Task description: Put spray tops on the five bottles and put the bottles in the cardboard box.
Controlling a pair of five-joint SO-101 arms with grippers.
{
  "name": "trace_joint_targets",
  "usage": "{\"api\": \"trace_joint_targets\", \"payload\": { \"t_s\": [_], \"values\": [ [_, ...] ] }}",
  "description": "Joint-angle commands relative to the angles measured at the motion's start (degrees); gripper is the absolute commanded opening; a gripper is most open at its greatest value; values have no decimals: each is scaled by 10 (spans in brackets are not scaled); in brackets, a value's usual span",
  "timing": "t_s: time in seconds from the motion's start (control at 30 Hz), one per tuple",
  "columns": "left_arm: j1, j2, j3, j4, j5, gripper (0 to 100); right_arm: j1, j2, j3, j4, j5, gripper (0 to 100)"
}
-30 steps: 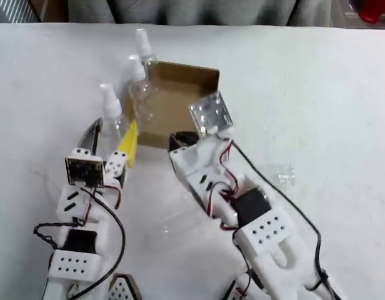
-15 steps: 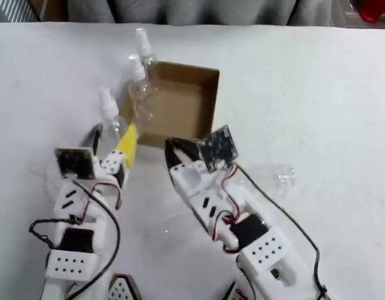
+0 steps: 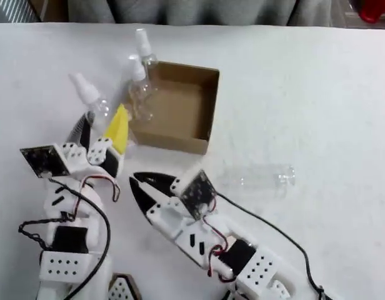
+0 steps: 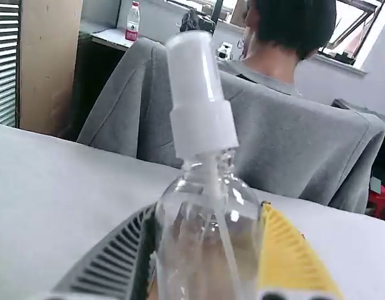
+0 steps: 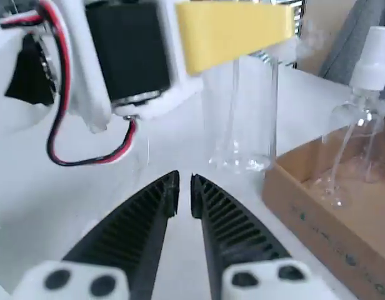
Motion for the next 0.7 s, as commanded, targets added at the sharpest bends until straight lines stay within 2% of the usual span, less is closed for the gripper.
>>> {"api": "trace_joint_targets", "payload": {
  "t_s": [0.0,0.27,0.47,0.67],
  "values": [
    [15,-9,-89,74,4,24,-7,-10,-1,-34,-2,15],
    [16,-10,-146,149,4,24,-13,-10,0,-36,-2,15],
    [59,-15,-156,174,4,24,-13,-10,0,-37,-3,15],
    [97,-143,-157,250,4,24,-13,-10,0,-37,-3,15]
  ]
}}
